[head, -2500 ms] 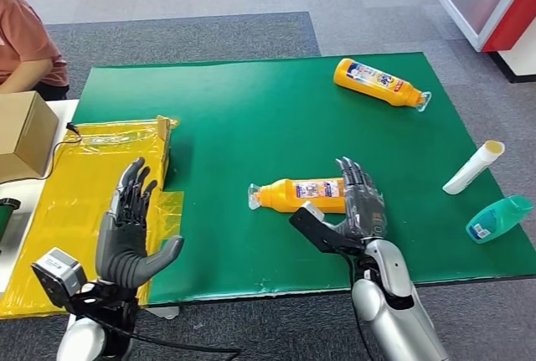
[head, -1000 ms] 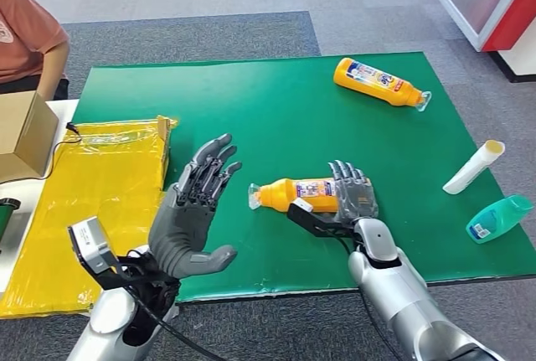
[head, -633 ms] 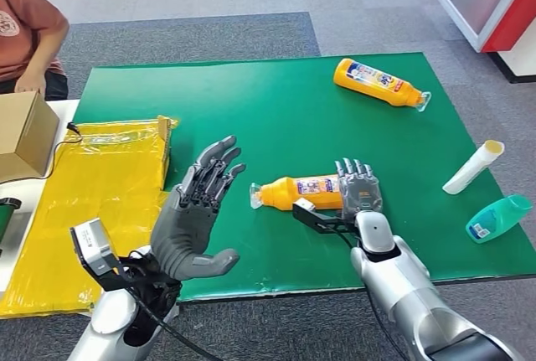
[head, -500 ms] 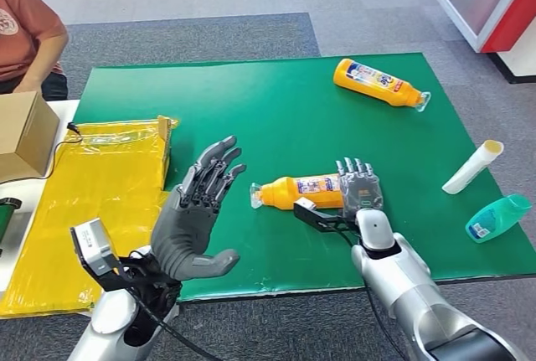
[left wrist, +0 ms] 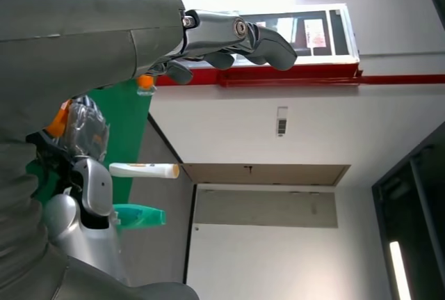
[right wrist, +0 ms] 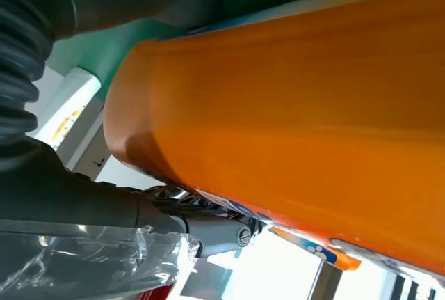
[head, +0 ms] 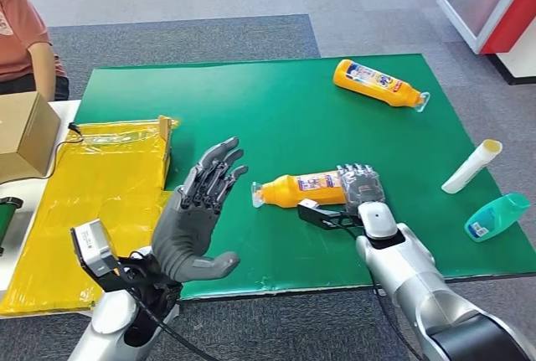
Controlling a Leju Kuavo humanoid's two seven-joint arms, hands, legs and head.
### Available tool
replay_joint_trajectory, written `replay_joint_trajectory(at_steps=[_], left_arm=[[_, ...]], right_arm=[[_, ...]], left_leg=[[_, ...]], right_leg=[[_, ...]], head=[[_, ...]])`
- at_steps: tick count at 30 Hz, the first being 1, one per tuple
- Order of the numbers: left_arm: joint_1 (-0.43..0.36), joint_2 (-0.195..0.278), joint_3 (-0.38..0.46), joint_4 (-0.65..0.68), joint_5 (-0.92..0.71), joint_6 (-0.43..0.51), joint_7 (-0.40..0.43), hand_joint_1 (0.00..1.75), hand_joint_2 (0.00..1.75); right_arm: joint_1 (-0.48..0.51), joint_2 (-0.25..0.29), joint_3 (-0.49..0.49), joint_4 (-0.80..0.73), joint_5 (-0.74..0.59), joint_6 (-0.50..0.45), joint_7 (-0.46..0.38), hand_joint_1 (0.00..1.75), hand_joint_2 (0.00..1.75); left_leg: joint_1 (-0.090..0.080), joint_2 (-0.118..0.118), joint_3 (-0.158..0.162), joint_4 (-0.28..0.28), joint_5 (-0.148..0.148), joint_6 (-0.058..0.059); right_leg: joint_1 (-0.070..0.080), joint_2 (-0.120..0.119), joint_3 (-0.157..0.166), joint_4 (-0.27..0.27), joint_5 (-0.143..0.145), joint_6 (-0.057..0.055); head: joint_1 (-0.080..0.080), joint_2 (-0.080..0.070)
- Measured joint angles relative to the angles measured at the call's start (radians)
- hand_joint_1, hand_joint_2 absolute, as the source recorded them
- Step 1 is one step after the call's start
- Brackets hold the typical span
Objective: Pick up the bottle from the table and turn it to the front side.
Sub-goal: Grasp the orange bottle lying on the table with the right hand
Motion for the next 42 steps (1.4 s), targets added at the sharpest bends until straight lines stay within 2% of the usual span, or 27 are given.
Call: replay_joint_trajectory(at_steps=[6, 11, 15, 20, 22, 26, 29, 31, 35, 37, 42], left_arm=[[0.0, 0.0, 0.0, 0.0, -0.001, 0.005, -0.001, 0.0, 1.75], [0.002, 0.001, 0.004, 0.0, -0.01, 0.03, -0.004, 0.0, 1.75], [0.018, 0.004, 0.026, 0.0, -0.024, 0.048, -0.011, 0.0, 1.75], [0.04, 0.009, 0.055, -0.005, -0.04, 0.067, -0.022, 0.0, 1.75], [0.052, 0.012, 0.068, -0.011, -0.046, 0.083, -0.033, 0.0, 1.75], [0.078, 0.02, 0.096, -0.022, -0.06, 0.129, -0.06, 0.0, 1.75], [0.087, 0.027, 0.114, -0.023, -0.071, 0.158, -0.073, 0.0, 1.75], [0.09, 0.031, 0.125, -0.024, -0.126, 0.217, -0.089, 0.0, 1.75], [0.091, 0.042, 0.143, -0.029, -0.388, 0.464, -0.127, 0.0, 1.75], [0.09, 0.048, 0.148, -0.033, -0.415, 0.504, -0.129, 0.0, 1.75], [0.079, 0.056, 0.161, -0.033, -0.3, 0.472, -0.116, 0.0, 1.75]], right_arm=[[-0.003, 0.0, 0.001, 0.006, -0.021, -0.026, -0.013, 1.75, 1.75], [0.009, 0.0, -0.019, -0.008, -0.117, -0.096, -0.065, 1.75, 1.75], [0.064, 0.0, -0.064, -0.134, -0.283, -0.11, -0.148, 1.75, 1.75], [0.12, 0.0, -0.107, -0.325, -0.454, -0.091, -0.21, 1.75, 1.75], [0.147, 0.001, -0.124, -0.411, -0.575, -0.078, -0.252, 1.75, 1.75], [0.213, 0.007, -0.166, -0.605, -0.898, -0.008, -0.345, 1.75, 1.75], [0.253, 0.017, -0.196, -0.72, -1.04, 0.025, -0.381, 1.75, 1.75], [0.279, 0.024, -0.211, -0.782, -1.138, 0.046, -0.387, 1.75, 1.75], [0.34, 0.046, -0.235, -0.882, -1.358, 0.067, -0.372, 1.75, 1.75], [0.365, 0.055, -0.239, -0.914, -1.404, 0.064, -0.375, 1.75, 1.75], [0.409, 0.089, -0.234, -0.962, -1.393, 0.018, -0.408, 1.75, 1.75]], left_leg=[[0.0, 0.0, 0.0, 0.0, 0.0, 0.0], [0.0, 0.0, -0.001, 0.0, 0.0, 0.0], [0.0, 0.0, -0.002, 0.0, 0.0, 0.0], [0.0, 0.0, -0.003, 0.0, 0.0, 0.0], [0.0, 0.0, -0.004, 0.0, 0.0, 0.0], [0.0, -0.001, -0.005, 0.0, -0.001, 0.0], [0.0, -0.001, -0.005, 0.0, -0.001, 0.0], [0.0, -0.001, -0.005, 0.0, -0.001, 0.0], [0.0, -0.001, -0.005, 0.0, -0.001, 0.0], [0.0, -0.001, -0.005, 0.0, -0.001, 0.0], [0.0, -0.001, -0.005, 0.0, -0.001, -0.001]], right_leg=[[0.0, 0.0, 0.0, 0.0, 0.0, 0.0], [0.0, 0.0, 0.0, 0.0, 0.0, 0.0], [0.0, 0.0, -0.002, 0.0, 0.0, 0.0], [0.0, 0.0, -0.003, 0.0, -0.001, 0.0], [0.0, 0.0, -0.003, 0.0, -0.001, 0.0], [0.0, -0.001, -0.004, 0.0, -0.002, 0.001], [0.0, -0.001, -0.004, 0.0, -0.002, 0.001], [0.0, -0.001, -0.004, 0.0, -0.003, 0.001], [0.0, -0.001, -0.004, 0.0, -0.003, 0.001], [0.0, -0.001, -0.004, 0.0, -0.003, 0.001], [0.0, -0.001, -0.004, 0.0, -0.003, 0.0]], head=[[0.0, 0.0], [0.0, 0.0], [0.0, 0.0], [0.0, 0.0], [0.0, 0.0], [0.0, 0.0], [0.0, 0.0], [0.0, 0.0], [0.0, 0.0], [0.0, 0.0], [0.0, 0.0]])
